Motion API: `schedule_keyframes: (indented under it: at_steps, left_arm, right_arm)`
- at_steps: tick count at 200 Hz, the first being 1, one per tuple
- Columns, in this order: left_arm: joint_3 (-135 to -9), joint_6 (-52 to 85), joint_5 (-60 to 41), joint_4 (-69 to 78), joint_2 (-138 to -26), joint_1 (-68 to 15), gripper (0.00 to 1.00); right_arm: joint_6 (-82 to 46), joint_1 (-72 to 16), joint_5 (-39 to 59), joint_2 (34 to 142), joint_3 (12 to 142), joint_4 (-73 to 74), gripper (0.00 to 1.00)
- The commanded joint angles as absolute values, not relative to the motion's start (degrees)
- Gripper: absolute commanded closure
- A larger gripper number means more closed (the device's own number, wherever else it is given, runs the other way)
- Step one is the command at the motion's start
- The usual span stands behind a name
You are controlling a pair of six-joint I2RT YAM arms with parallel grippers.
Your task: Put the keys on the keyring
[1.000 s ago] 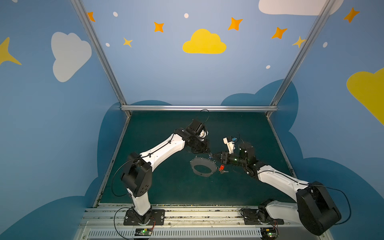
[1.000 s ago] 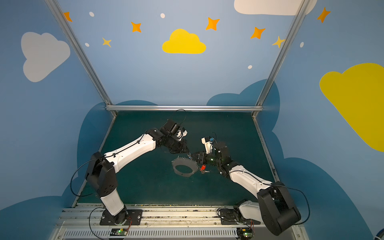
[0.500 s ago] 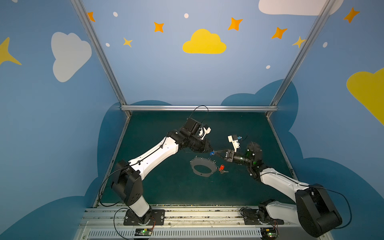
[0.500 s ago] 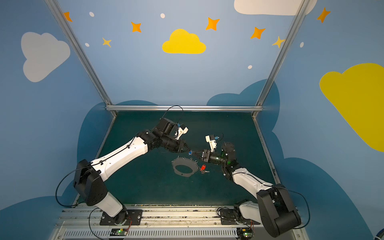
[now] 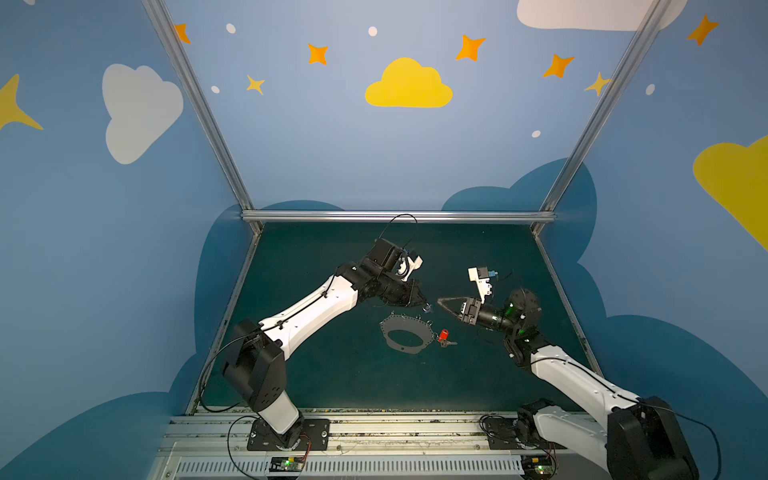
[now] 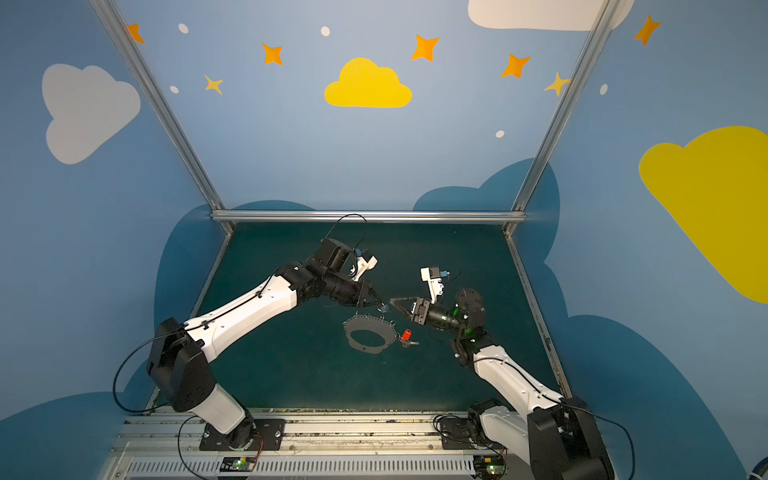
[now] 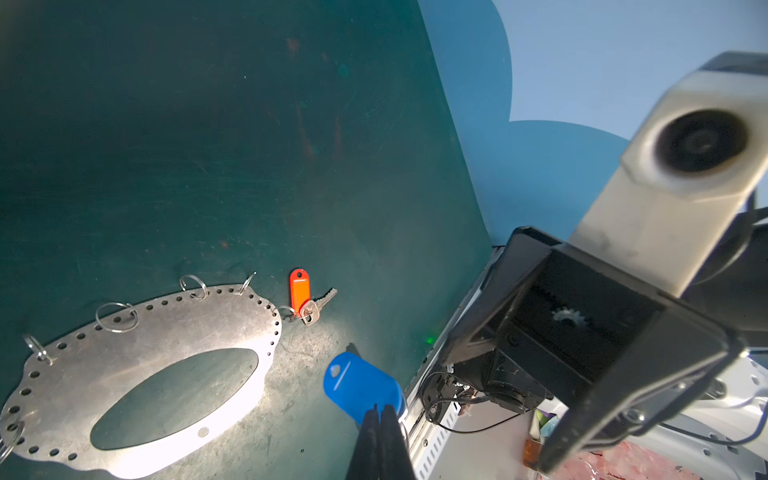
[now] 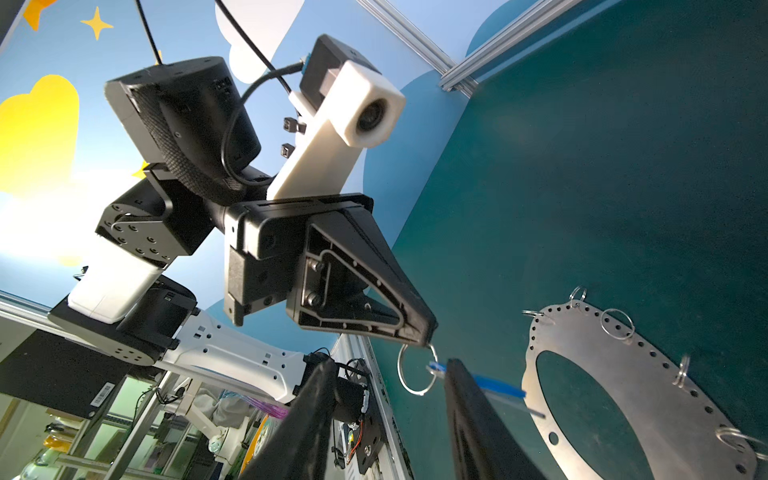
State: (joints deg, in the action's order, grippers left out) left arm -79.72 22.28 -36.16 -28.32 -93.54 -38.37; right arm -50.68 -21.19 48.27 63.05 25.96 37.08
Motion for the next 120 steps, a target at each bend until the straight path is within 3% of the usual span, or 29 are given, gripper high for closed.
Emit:
schedule_keyframes:
  at_steps: [1,120]
  left_arm:
    - [-78.5,21.2,-37.1,-25.3,-91.0,-38.8,0.96]
    - [-72.3,22.0,-35.4,-15.7,-84.4,-39.0,0.96]
  right_arm:
    - [-51.3,-21.4,50.9,65.1,27.8,38.8,0.57]
    - [-54.4,-25.6,58.7,69.9,30.2,45.9,0.86]
